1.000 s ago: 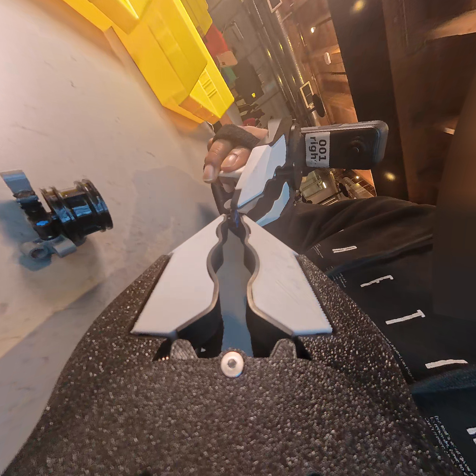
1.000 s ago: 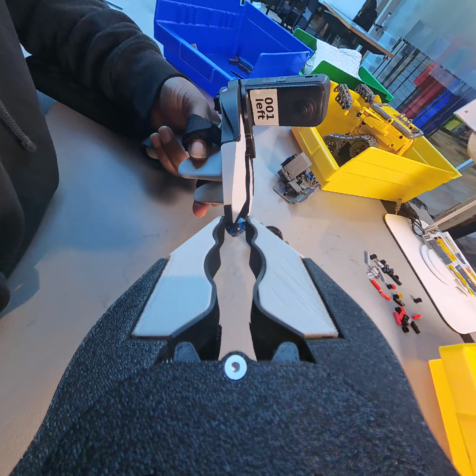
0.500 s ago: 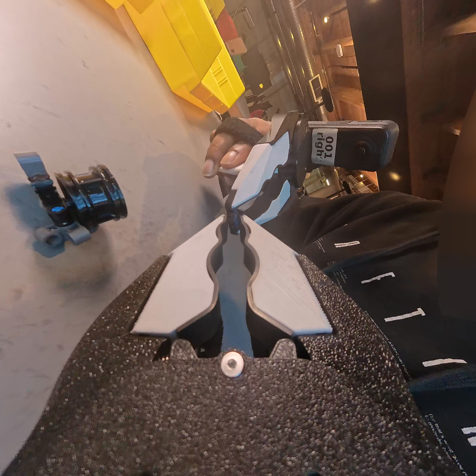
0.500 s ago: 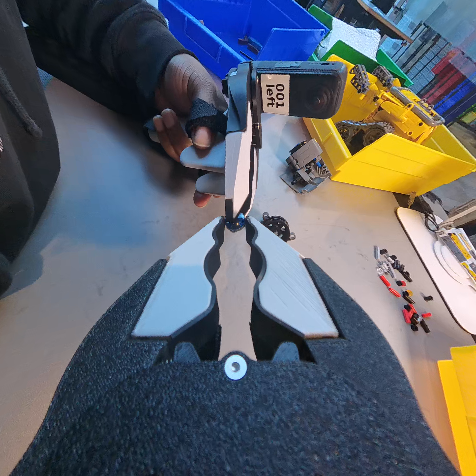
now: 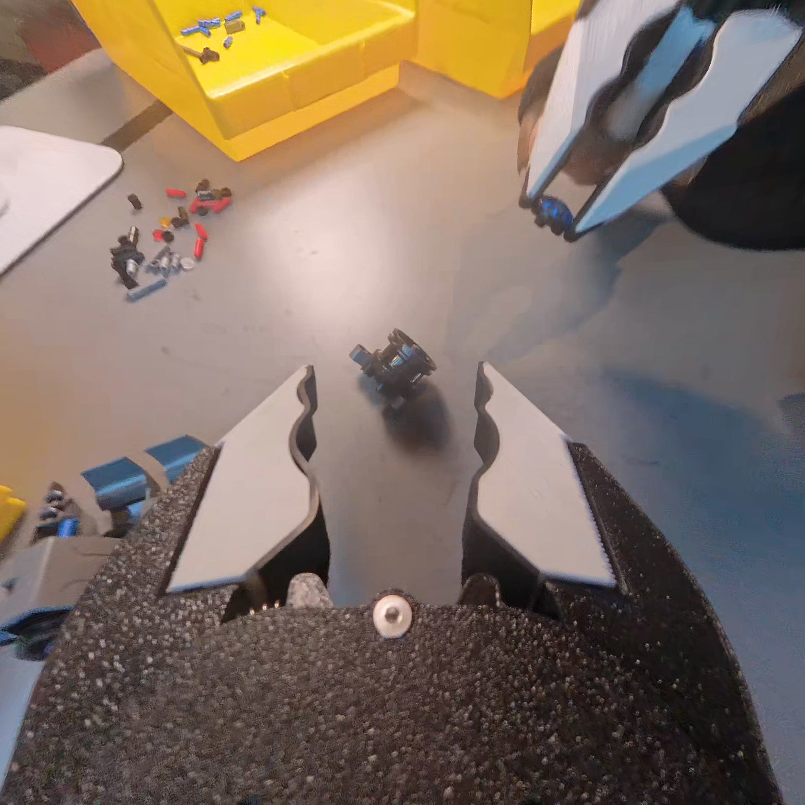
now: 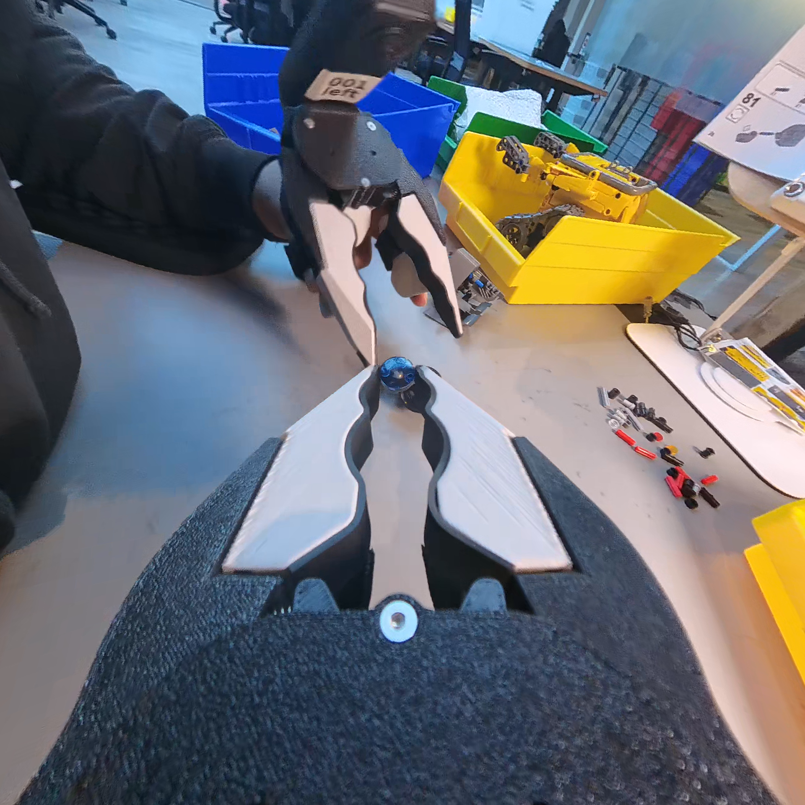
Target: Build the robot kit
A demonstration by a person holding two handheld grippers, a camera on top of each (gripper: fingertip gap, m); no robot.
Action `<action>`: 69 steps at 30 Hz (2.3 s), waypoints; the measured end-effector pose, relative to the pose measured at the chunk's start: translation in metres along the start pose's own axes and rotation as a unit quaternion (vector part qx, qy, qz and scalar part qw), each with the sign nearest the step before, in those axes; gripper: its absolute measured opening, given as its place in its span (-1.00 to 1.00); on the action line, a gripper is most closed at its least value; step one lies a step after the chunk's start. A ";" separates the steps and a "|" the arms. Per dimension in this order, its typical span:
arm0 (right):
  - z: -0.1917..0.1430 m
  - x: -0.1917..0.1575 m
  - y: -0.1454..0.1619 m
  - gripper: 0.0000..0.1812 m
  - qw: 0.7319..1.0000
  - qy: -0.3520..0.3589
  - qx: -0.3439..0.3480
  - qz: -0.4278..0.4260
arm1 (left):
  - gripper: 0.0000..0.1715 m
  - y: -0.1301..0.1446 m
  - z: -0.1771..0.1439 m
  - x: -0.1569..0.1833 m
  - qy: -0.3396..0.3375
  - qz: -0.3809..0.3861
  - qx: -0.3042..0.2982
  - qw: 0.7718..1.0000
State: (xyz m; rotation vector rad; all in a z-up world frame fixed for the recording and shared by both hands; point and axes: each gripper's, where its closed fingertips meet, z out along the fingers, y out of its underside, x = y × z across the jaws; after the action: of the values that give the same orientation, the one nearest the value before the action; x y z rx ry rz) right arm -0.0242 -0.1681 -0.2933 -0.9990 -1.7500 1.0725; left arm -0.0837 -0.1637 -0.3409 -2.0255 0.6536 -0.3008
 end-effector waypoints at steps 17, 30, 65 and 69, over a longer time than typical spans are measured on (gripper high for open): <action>-0.006 0.011 -0.002 -0.82 0.999 0.018 0.028 0.039 | -0.67 0.002 0.027 0.020 0.056 0.127 -0.026 0.990; -0.001 -0.016 -0.016 -0.82 0.996 -0.052 0.067 0.035 | -0.66 -0.039 0.004 0.066 0.168 0.072 0.103 0.978; 0.002 -0.021 -0.015 -0.82 0.996 -0.062 0.051 0.034 | -0.66 -0.042 -0.002 0.070 0.216 0.027 0.109 0.970; -0.004 -0.017 -0.023 -0.82 0.995 -0.056 0.072 0.027 | -0.65 -0.041 0.000 0.068 0.208 0.022 0.103 0.972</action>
State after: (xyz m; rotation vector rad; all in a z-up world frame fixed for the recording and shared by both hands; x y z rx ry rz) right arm -0.0196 -0.1899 -0.2747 -0.9157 -1.7167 1.2915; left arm -0.0146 -0.1854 -0.3094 -1.7575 0.8849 -0.7491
